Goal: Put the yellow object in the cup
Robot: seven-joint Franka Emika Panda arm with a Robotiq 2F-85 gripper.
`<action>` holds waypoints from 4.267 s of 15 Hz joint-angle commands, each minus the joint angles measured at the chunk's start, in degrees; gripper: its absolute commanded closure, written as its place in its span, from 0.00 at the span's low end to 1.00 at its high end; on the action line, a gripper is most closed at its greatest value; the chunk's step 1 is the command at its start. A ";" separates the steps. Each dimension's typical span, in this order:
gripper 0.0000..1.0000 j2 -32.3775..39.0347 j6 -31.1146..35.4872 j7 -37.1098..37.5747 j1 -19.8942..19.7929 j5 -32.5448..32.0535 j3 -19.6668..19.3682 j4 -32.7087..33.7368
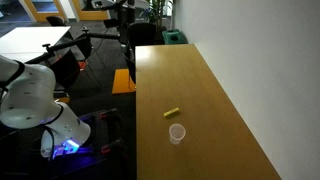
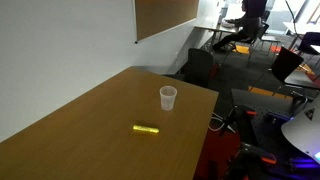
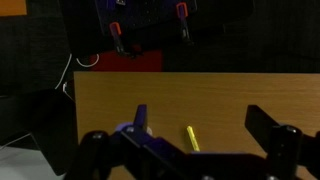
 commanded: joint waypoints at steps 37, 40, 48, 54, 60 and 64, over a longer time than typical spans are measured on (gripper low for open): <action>0.00 26.77 35.94 -20.05 2.22 -10.97 -11.05 -4.18; 0.00 27.92 37.58 -21.95 2.01 -9.69 -11.12 -3.97; 0.00 31.28 48.00 -25.63 1.47 -9.61 -11.65 -7.28; 0.00 39.68 61.68 -26.25 1.09 -8.18 -13.14 -8.12; 0.00 49.19 68.00 -28.19 -0.81 -3.10 -12.78 -3.58; 0.00 54.53 67.69 -28.94 -1.57 -0.72 -12.72 1.17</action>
